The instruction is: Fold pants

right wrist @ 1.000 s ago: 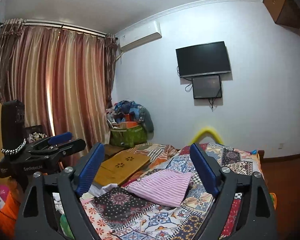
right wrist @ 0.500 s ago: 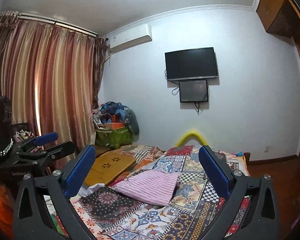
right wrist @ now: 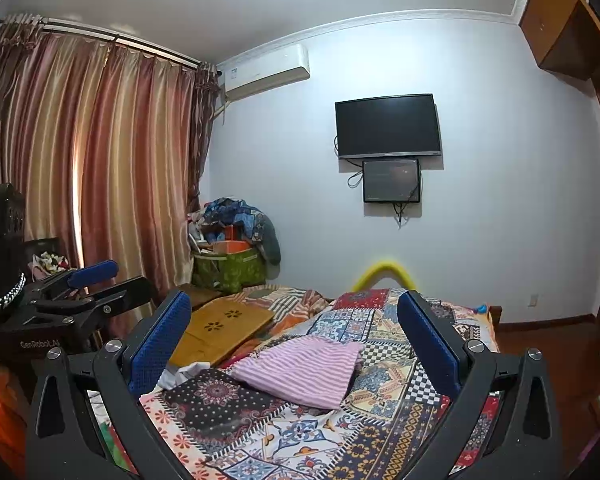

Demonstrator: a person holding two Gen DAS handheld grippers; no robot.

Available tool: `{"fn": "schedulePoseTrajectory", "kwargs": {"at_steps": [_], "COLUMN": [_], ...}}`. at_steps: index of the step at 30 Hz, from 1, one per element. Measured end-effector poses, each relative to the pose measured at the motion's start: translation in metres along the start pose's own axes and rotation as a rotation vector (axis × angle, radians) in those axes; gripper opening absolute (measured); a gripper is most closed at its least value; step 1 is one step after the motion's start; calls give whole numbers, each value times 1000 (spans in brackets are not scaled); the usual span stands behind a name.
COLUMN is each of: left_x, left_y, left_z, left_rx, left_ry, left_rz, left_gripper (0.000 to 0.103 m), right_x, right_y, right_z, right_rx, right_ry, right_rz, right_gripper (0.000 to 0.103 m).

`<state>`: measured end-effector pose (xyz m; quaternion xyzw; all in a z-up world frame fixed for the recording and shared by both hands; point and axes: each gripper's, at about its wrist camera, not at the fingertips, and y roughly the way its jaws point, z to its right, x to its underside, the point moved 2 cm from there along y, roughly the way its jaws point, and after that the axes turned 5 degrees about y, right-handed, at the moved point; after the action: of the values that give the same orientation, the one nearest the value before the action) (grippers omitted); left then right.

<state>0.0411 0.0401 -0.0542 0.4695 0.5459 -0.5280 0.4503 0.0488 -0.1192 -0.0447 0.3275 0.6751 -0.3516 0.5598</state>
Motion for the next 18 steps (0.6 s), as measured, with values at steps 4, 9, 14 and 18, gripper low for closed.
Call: {"fn": "schedulePoseTrajectory", "kwargs": {"at_steps": [4, 9, 14, 18], "left_x": [0, 0, 0, -1], "left_y": [1, 2, 1, 2], "left_z": [1, 1, 2, 3], "left_rx": [-5, -1, -1, -1], "left_ry": [4, 1, 0, 2], "left_rz": [0, 0, 0, 3], "left_gripper": [103, 103, 103, 103], "right_x": [0, 0, 1, 0], "right_y": [0, 0, -1, -2], "right_z": [-1, 0, 0, 1], "right_rx": [1, 5, 4, 3], "right_ry": [-1, -5, -8, -5], "right_rz": [-2, 2, -1, -4], "right_gripper": [103, 103, 103, 103]}}
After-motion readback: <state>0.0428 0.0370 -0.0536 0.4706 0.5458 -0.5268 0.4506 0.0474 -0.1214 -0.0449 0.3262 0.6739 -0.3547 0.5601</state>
